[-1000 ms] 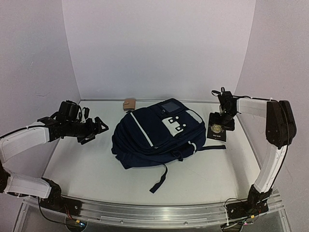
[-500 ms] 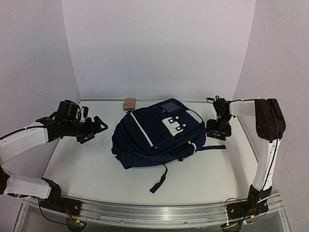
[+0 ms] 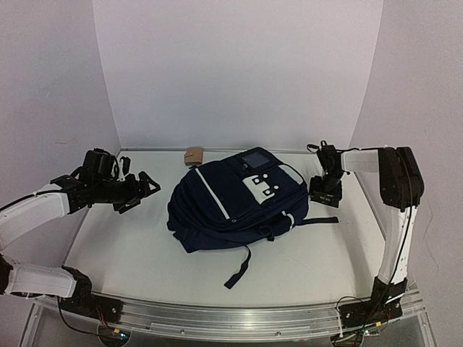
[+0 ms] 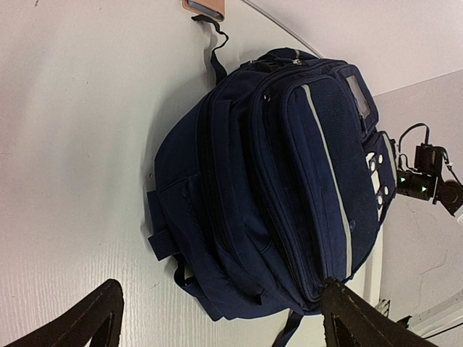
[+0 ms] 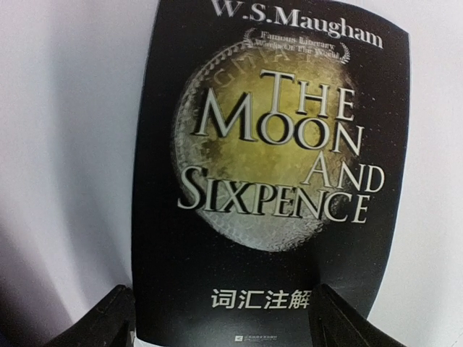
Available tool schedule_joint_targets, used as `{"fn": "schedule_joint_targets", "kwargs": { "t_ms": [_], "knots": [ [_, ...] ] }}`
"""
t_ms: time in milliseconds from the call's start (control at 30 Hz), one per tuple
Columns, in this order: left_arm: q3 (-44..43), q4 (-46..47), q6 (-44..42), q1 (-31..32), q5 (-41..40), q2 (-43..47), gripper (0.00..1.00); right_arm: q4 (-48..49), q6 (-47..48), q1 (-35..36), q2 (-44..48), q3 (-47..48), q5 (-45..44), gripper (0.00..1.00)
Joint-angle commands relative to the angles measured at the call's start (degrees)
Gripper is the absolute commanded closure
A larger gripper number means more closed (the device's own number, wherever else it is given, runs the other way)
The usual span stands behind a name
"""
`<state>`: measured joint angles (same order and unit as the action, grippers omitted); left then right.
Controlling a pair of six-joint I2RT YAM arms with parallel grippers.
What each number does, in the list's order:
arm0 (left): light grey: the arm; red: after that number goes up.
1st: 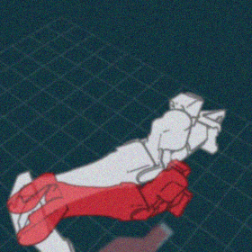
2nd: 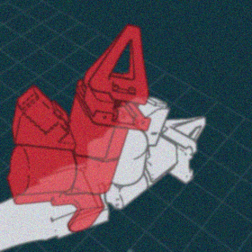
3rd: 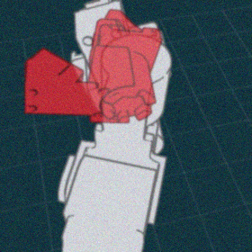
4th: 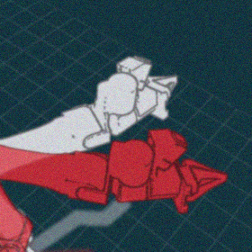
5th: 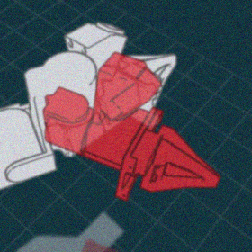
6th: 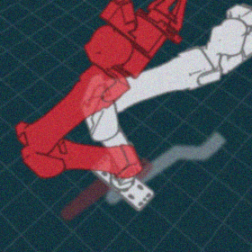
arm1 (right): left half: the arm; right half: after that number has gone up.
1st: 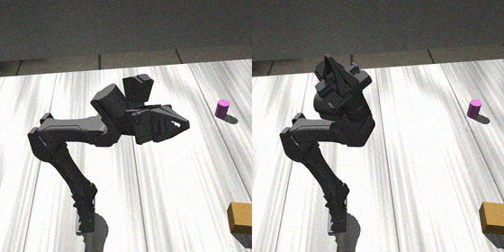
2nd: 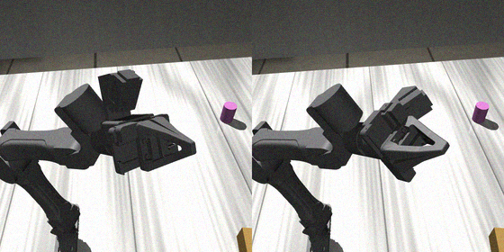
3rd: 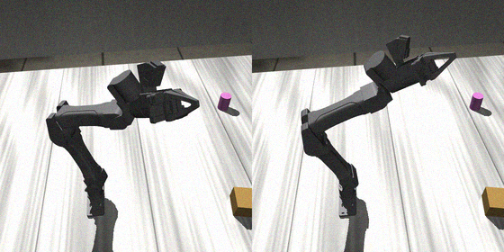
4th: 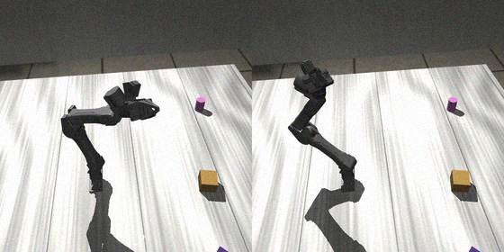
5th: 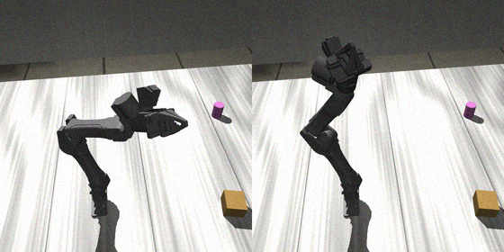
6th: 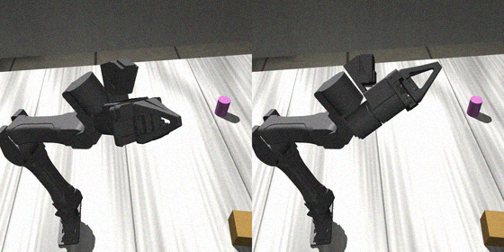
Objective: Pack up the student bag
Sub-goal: Adjust the book at the center of the board.
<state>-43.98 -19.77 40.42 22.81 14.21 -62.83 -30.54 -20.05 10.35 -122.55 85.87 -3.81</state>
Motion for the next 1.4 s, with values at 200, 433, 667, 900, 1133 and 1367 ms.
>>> {"fn": "schedule_joint_targets", "kwargs": {
  "t_ms": [200,433,667,900,1133,1367],
  "knots": [
    [1.34,-1.41,-0.88,-0.29,-1.98,3.24,0.05,-5.28,2.09,-1.19,-5.79,-3.01,2.00,0.39],
    [1.56,-1.36,-1.01,-0.31,-2.28,3.67,0.05,-5.07,3.07,-1.94,-5.75,-3.18,5.23,0.57],
    [1.72,-1.71,-1.12,-0.30,-2.44,4.06,0.05,-5.05,3.12,-2.42,-5.93,-2.95,5.01,0.74],
    [1.90,-1.81,-0.89,-0.31,-2.60,4.52,0.05,-5.12,3.21,-2.47,-4.78,-3.12,3.88,0.98],
    [1.90,-1.87,-0.79,-0.32,-2.39,4.85,0.05,-5.03,3.05,-1.84,0.97,-6.97,5.82,1.00],
    [0.25,-2.25,-2.02,-0.31,-2.08,3.88,0.05,-5.05,0.20,2.24,10.34,-14.63,6.78,1.00]
  ]
}}
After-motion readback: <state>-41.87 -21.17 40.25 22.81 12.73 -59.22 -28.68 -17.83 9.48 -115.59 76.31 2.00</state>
